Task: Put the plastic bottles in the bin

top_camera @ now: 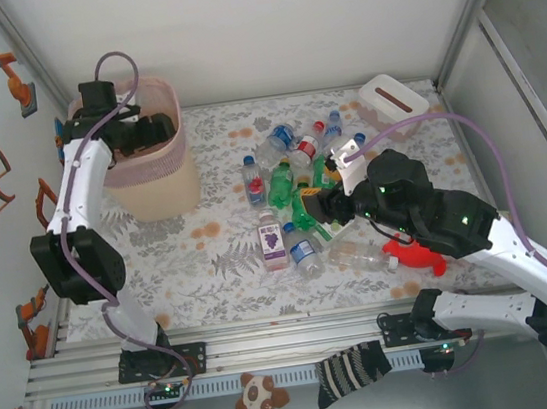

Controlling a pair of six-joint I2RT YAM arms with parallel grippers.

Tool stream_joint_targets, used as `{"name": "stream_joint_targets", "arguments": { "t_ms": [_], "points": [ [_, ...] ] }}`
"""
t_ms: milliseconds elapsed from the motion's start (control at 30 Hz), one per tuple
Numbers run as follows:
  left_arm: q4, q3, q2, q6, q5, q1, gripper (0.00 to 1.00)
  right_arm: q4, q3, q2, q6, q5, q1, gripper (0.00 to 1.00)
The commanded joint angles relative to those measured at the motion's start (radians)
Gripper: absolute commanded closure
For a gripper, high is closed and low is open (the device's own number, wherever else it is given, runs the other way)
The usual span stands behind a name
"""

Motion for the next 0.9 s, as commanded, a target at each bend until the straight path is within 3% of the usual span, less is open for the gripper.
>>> {"name": "stream_joint_targets", "arguments": {
  "t_ms": [0, 500, 700, 867],
  "points": [
    [-0.051, 0.044, -0.046, -0.008, -0.009, -0.004, 0.20, 0.015, 0.008, -0.004, 0.009, 0.007, 0.008, 0.34],
    [-0.085, 0.097, -0.232, -0.015, -0.023, -0.034, 0.21, 0.009, 0.006, 0.000, 0.012, 0.011, 0.008, 0.34],
    [-0.093, 0.063, -0.306, -0.025, -0.072, -0.114, 0.22, 0.010, 0.002, 0.002, 0.012, 0.013, 0.008, 0.34],
    [-0.076, -0.015, -0.358, -0.057, -0.149, -0.240, 0.22, 0.004, -0.005, 0.005, 0.012, 0.008, 0.007, 0.34]
  ]
}}
